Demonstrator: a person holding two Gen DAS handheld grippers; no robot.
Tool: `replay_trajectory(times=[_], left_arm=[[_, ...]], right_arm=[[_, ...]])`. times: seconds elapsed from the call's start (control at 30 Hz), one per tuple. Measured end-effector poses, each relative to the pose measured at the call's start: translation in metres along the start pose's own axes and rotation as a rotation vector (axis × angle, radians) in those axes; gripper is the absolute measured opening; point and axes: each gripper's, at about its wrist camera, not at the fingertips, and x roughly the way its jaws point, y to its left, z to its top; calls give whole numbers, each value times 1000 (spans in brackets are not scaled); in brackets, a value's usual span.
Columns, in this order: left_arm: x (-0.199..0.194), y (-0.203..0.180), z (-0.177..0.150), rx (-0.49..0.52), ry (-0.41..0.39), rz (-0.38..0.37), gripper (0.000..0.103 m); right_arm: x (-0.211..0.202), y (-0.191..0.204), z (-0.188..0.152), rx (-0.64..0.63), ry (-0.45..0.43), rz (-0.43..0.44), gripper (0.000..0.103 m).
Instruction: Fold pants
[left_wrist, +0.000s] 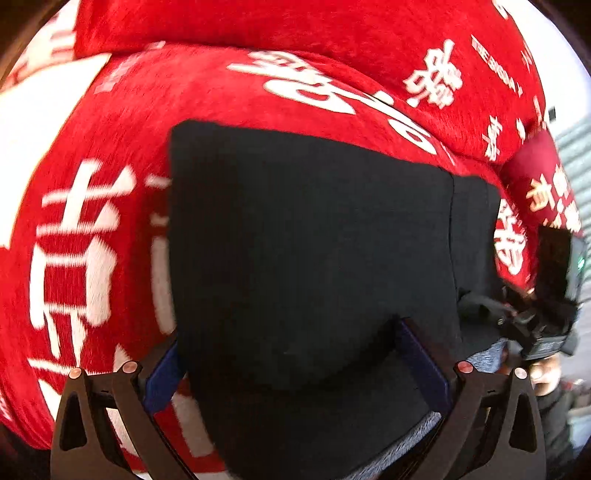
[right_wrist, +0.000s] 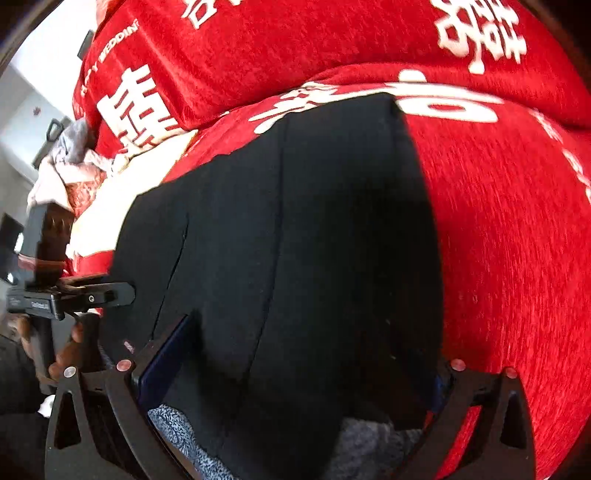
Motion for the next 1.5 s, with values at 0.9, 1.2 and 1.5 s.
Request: replay_trajectory(times=[0.9,1.2,1.5], left_arm=[[-87,26,32,21,-123,42,52],[-80,73,57,-33,-100,84,52],[-59,100,66,-61,-60,49,53]], right_arm=[[-49,102,35,-125,-138,-47,58],[-6,120,70,-123,-86,-29,58],[24,109,80,-47,-39,-17,58]])
